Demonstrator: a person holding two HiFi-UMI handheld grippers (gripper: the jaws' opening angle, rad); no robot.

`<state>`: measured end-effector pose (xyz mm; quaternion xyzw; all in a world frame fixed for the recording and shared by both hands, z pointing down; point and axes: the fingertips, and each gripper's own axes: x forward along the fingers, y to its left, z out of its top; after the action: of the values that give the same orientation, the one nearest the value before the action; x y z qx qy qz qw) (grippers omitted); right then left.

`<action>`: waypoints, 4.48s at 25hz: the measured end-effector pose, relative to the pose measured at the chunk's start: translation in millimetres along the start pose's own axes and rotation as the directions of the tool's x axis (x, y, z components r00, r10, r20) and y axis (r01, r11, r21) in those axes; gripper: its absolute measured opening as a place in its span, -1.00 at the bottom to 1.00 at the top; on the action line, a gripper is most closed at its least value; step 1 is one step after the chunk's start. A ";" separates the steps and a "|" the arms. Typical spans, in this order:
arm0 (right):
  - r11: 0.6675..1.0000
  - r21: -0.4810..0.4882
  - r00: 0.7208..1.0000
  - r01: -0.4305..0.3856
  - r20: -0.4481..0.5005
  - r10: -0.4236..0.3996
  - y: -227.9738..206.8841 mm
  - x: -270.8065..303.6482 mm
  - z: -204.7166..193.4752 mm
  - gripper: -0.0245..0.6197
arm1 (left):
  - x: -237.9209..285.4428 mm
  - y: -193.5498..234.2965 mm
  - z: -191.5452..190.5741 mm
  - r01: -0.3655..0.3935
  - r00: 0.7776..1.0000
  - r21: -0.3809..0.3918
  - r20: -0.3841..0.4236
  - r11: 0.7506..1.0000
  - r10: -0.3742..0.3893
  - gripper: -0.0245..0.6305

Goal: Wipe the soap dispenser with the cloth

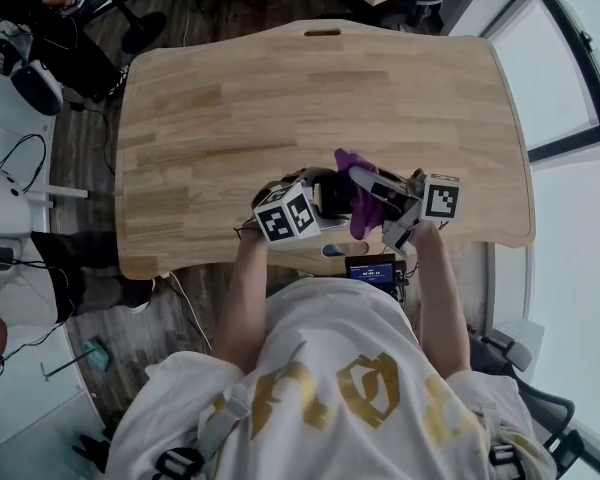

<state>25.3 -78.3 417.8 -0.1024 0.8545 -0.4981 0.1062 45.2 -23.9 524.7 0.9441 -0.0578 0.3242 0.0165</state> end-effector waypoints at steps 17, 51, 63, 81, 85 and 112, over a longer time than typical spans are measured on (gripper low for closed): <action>0.997 -0.029 0.997 -0.071 -0.014 0.070 15.1 5.4 -17.6 -0.76 | -20.8 25.3 0.6 -0.052 0.988 -0.203 0.132 0.978 0.080 0.17; 0.931 -0.280 0.966 0.234 0.177 -0.190 -16.6 3.5 33.7 -0.76 | -35.1 18.4 40.0 0.032 0.965 -0.173 0.260 0.984 0.014 0.17; 0.923 -0.198 0.932 0.331 0.224 -0.286 -34.3 -2.9 32.5 -0.76 | -43.1 20.0 46.9 0.033 0.950 -0.175 0.311 0.984 0.024 0.17; 0.972 -0.184 0.986 0.148 0.103 -0.131 -9.6 22.6 -10.8 -0.76 | -83.6 66.3 7.7 -0.103 0.924 -0.360 0.310 0.927 0.223 0.17; 0.975 -0.199 0.995 0.095 0.049 -0.087 -2.4 25.4 -26.5 -0.76 | -89.4 75.7 0.7 -0.128 0.918 -0.394 0.299 0.910 0.259 0.17; 0.936 -0.149 0.930 0.318 0.238 -0.279 -38.9 18.6 17.0 -0.76 | -90.7 38.9 50.0 0.140 0.875 -0.288 0.484 0.947 0.018 0.17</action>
<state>15.0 -116.4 442.1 -0.2939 0.8550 -0.4130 0.1100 0.0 -56.9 429.2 0.9813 -0.0807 0.0655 0.1620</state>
